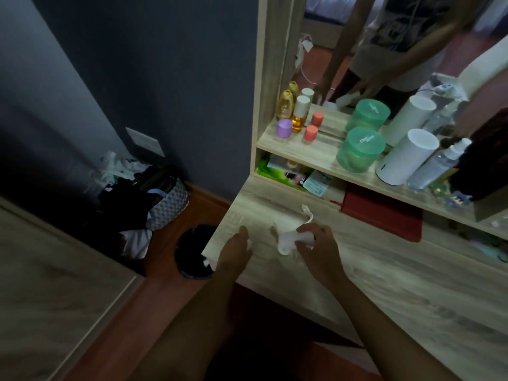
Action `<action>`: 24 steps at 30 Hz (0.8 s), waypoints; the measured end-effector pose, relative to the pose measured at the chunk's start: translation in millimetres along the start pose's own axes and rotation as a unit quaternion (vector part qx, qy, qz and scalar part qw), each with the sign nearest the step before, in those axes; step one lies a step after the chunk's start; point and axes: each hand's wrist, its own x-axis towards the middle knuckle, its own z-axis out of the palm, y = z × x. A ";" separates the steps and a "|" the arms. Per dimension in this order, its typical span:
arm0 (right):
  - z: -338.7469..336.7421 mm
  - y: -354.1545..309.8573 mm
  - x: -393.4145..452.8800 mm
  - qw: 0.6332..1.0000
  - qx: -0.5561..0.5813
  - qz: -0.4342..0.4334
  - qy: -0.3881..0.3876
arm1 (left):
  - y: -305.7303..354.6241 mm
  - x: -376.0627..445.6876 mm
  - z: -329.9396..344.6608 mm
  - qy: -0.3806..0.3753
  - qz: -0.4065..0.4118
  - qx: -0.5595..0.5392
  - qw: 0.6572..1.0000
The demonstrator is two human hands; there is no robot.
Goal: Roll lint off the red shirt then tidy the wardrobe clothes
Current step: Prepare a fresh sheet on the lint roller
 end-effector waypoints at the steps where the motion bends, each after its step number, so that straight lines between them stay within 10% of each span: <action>1: 3.3 -2.8 0.6 1.000 0.004 -0.003 0.000 | -1.8 -0.4 -1.1 0.008 -0.029 -0.045 0.999; 8: 36.7 -37.4 2.9 0.990 0.137 -0.011 -0.024 | 22.2 -6.3 -35.1 0.045 -0.128 -0.460 0.877; 17: 58.4 -69.6 6.1 0.958 0.279 -0.004 -0.064 | 18.7 -20.1 -62.9 0.109 -0.047 -0.457 0.881; 24: 55.3 -75.2 9.2 0.944 0.311 0.037 -0.105 | 46.9 -13.0 -73.6 0.047 -0.222 -0.639 0.735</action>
